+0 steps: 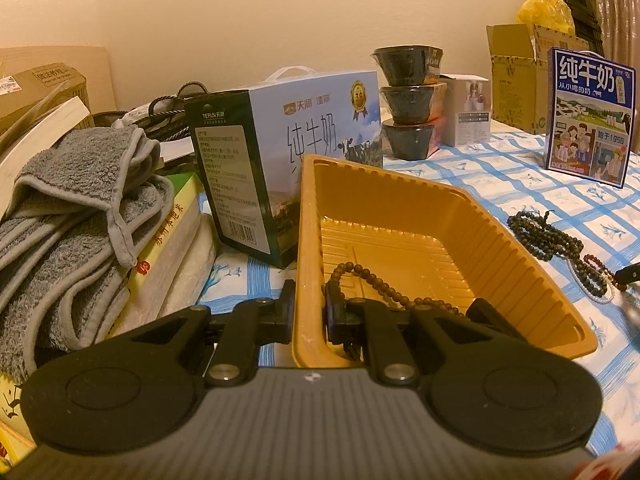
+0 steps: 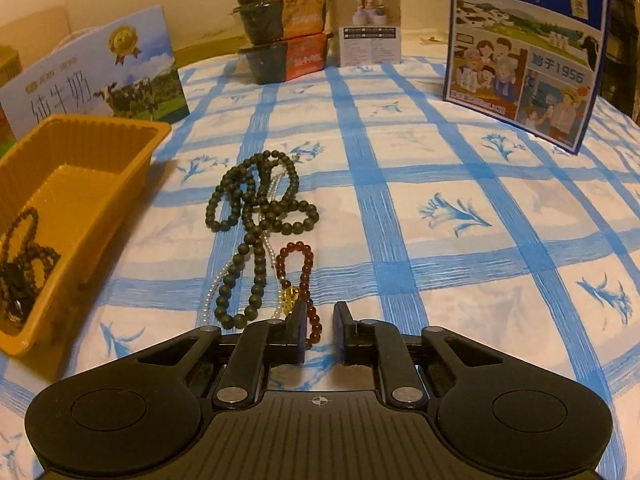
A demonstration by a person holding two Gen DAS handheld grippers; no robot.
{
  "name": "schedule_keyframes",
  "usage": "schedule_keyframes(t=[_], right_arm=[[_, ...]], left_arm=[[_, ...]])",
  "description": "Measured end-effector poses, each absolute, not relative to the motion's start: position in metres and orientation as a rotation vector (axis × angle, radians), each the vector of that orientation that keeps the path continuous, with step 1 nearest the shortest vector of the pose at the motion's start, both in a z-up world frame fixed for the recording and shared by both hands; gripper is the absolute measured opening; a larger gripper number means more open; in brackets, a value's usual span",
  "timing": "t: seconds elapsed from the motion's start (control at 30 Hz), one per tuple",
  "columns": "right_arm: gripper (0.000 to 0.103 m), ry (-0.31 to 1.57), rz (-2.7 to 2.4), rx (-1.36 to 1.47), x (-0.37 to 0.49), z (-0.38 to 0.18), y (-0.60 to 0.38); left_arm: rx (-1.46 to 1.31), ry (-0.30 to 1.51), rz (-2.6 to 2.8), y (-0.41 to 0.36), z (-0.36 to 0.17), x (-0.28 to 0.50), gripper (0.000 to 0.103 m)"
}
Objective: Organize jewelry
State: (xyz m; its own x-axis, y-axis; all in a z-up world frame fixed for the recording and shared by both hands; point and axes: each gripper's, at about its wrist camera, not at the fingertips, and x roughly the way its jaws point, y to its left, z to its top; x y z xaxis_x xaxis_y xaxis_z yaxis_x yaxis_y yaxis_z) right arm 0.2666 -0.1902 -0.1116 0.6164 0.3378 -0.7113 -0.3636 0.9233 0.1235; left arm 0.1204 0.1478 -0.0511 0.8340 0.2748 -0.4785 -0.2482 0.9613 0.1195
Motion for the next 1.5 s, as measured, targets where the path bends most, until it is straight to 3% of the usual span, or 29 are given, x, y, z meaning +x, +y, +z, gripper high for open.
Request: schedule_keyframes(t=[0.3,0.37,0.67,1.5], right_arm=[[0.014,0.783,0.416,-0.112,0.276,-0.117,-0.175],[0.004,0.772,0.429,-0.147,0.275,-0.118,-0.172],[0.004,0.766,0.432,-0.126,0.267,-0.112,-0.178],[0.004,0.583,0.621,0.083,0.232,0.022,-0.183]], left_arm=[[0.055,0.515,0.277,0.148,-0.051,0.121,0.013],[0.055,0.515,0.277,0.148,-0.051,0.121,0.013],[0.056,0.516,0.277,0.149,-0.052,0.121,0.013],[0.058,0.514,0.275,0.149,-0.052,0.12,0.013]])
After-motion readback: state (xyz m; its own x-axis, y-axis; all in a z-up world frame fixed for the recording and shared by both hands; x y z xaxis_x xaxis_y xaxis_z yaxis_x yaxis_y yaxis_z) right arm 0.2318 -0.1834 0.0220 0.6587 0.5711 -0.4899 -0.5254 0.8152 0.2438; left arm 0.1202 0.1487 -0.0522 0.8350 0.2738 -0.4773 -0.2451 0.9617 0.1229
